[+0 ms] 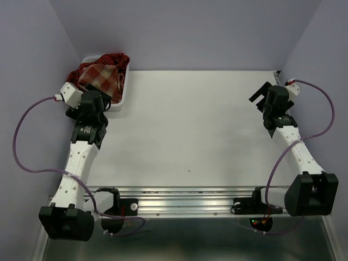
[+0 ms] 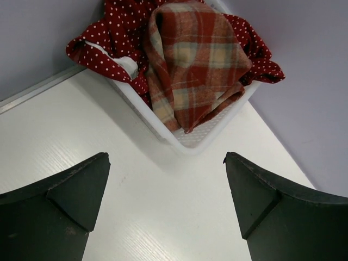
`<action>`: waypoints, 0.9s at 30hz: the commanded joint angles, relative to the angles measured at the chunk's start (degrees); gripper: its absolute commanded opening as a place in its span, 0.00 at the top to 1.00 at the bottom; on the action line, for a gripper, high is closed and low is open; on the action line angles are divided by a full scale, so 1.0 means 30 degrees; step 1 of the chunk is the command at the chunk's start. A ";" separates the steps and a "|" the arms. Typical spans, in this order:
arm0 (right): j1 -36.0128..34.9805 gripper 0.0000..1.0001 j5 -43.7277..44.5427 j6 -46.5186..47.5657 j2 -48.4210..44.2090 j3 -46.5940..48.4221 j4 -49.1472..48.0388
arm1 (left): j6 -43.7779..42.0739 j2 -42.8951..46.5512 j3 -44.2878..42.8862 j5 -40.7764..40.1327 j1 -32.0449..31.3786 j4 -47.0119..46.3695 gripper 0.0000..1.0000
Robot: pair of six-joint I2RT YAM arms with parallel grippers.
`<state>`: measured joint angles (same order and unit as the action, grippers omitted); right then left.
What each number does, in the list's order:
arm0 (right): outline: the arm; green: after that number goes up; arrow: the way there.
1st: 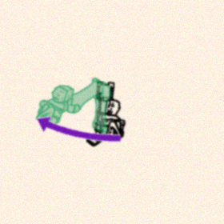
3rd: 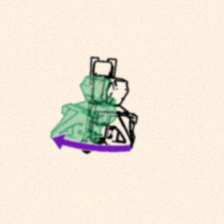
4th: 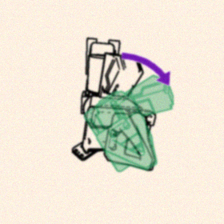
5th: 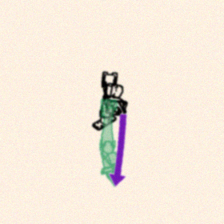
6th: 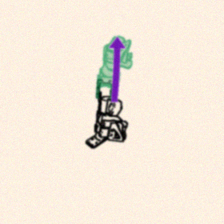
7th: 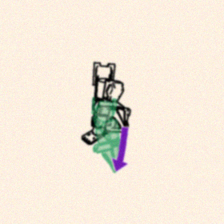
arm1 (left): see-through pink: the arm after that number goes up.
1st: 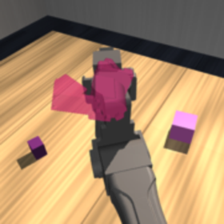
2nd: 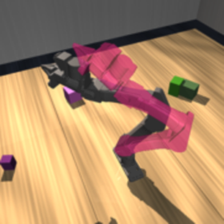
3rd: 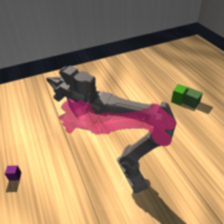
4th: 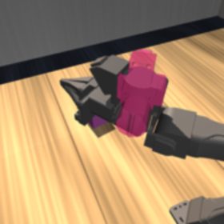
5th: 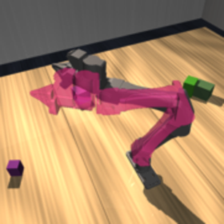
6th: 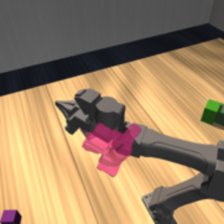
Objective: Fold and stack the skirts
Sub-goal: Grab the skirt from the pile
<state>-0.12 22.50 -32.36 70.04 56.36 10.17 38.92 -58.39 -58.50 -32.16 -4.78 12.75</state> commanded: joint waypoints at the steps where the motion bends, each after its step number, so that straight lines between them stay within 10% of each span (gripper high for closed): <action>1: -0.0048 0.00 -0.0581 0.0793 0.0325 0.1369 -0.0139 | 0.0739 -0.1509 -0.1120 -0.0476 0.0736 -0.0148 0.01; 11: -0.0048 0.00 -0.1789 0.2877 0.1321 0.2102 -0.0754 | -0.2069 -0.9358 -0.6680 0.5150 0.5397 -0.2258 0.01; 27: -0.0048 0.00 -0.4776 0.2643 0.2756 0.2923 -0.0725 | -0.5941 -2.0406 -1.6648 0.7443 0.6690 -0.1353 0.01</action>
<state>-0.12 10.09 -24.36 78.06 62.17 9.87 24.73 -116.88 -102.43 -9.96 14.61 8.43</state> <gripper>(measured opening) 0.995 0.985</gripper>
